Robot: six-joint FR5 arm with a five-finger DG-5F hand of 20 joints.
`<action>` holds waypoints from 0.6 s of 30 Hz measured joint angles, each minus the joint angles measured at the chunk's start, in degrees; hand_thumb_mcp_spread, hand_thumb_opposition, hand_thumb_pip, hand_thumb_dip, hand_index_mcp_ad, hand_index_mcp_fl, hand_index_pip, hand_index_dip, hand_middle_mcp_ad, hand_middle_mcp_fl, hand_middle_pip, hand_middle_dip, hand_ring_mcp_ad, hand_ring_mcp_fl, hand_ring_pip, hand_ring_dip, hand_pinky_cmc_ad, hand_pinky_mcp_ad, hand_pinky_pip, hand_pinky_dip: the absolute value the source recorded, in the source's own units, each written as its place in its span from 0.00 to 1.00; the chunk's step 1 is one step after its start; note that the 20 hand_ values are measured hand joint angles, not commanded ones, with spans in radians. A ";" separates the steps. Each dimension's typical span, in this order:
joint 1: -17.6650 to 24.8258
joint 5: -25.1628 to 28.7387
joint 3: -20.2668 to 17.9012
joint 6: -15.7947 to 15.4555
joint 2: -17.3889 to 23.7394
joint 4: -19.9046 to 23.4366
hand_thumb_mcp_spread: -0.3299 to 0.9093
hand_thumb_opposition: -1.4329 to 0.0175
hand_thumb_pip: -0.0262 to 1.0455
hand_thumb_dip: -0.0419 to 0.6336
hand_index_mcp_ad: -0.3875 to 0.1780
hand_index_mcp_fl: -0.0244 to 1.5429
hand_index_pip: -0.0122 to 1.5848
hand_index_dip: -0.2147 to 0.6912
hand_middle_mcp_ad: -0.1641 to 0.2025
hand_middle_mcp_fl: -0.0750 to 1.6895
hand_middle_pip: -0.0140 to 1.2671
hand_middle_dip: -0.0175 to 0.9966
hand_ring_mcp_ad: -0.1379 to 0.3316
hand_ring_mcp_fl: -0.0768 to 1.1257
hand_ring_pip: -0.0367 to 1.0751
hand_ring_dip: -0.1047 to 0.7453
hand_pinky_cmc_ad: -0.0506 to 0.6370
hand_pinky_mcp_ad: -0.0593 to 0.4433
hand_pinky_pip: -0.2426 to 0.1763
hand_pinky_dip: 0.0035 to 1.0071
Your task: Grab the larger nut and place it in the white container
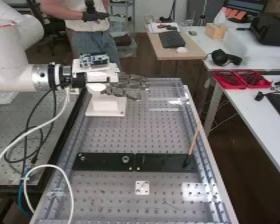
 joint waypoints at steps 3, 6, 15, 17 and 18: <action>0.41 0.13 -0.01 -0.23 0.36 -0.57 0.54 0.33 0.66 0.36 0.44 0.23 0.97 0.34 0.44 0.05 0.11 0.25 0.45 0.06 0.12 0.27 0.53 0.57 0.36 0.26; 0.82 0.18 -0.06 -0.46 0.63 -0.96 0.54 0.33 0.66 0.36 0.45 0.23 0.97 0.34 0.44 0.06 0.11 0.25 0.44 0.06 0.12 0.27 0.53 0.58 0.36 0.24; 2.36 0.18 -0.24 -0.52 1.20 -1.30 0.57 0.33 0.66 0.36 0.43 0.22 0.97 0.34 0.44 0.06 0.11 0.25 0.44 0.06 0.12 0.27 0.52 0.57 0.36 0.21; 2.79 0.08 -0.26 -0.38 1.25 -1.25 0.57 0.33 0.66 0.36 0.43 0.22 0.97 0.34 0.44 0.06 0.11 0.25 0.44 0.06 0.12 0.27 0.52 0.58 0.36 0.20; 2.95 0.04 -0.28 -0.36 1.24 -1.28 0.57 0.33 0.66 0.36 0.43 0.22 0.97 0.34 0.44 0.06 0.11 0.25 0.44 0.06 0.12 0.27 0.52 0.57 0.36 0.20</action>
